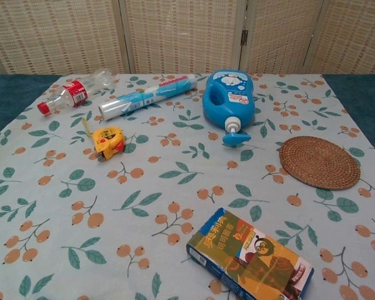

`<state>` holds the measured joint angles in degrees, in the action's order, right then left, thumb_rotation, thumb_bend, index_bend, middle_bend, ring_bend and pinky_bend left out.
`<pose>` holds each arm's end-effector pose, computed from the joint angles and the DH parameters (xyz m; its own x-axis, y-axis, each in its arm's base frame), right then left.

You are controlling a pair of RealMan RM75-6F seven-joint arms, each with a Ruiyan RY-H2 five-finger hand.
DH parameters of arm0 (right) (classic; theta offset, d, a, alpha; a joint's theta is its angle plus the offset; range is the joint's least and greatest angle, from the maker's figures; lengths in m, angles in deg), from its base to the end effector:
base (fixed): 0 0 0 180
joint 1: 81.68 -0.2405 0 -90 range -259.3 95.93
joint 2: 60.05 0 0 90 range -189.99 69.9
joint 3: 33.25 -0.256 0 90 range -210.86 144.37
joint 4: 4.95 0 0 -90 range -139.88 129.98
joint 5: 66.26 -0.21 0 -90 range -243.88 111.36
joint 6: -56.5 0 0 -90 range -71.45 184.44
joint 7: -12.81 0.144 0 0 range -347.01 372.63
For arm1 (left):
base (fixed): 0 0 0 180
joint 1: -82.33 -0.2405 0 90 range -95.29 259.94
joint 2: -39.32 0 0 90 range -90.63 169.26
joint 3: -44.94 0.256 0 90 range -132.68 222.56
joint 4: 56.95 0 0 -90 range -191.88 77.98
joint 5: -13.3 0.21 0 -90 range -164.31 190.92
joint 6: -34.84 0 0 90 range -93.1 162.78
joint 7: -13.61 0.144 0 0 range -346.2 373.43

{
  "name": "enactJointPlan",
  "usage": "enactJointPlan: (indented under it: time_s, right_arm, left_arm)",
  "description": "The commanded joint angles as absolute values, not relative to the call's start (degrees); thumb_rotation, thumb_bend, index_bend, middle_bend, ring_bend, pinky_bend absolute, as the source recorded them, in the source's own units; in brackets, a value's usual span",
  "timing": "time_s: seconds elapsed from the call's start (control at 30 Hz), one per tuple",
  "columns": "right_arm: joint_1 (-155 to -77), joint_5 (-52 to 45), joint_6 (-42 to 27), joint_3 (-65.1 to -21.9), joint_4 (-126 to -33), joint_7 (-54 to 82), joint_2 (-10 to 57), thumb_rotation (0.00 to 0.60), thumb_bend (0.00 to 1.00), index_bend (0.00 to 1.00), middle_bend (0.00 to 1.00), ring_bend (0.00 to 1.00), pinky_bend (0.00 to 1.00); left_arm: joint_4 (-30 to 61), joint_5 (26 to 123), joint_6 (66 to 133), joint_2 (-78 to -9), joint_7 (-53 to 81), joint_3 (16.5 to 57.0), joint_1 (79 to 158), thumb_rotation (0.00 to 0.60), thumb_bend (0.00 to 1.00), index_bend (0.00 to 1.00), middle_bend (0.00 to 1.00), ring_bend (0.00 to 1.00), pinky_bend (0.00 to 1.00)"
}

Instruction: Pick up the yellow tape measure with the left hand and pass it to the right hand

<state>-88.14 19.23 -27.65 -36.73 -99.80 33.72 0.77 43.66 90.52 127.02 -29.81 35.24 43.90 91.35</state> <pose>-0.3023 -0.1914 0.1732 0.0541 -0.0063 0.9985 -0.9981 -0.0292 0.0539 -0.2797 0.1903 0.1385 0.5252 -0.0538 0.8493 0.8496 0.0908 -0.5196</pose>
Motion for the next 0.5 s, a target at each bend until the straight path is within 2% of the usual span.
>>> enactJointPlan:
  time_s: [0.03, 0.5]
  right_arm:
    - [-88.31, 18.95, -27.45, -37.1, -99.92, 32.87, 1.23, 0.6, 0.54, 0.09, 0.06, 0.08, 0.0]
    - [-88.0, 19.49, -27.93, -37.63, -100.12, 32.5, 1.54, 0.6, 0.54, 0.09, 0.06, 0.09, 0.0]
  left_arm:
    - [44.11, 90.22, 126.46, -29.71, 35.18, 43.53, 91.2, 0.6, 0.36, 0.13, 0.1, 0.08, 0.0]
    - [44.62, 91.8, 125.27, -28.86, 34.46, 42.59, 90.38, 0.6, 0.36, 0.13, 0.09, 0.08, 0.0]
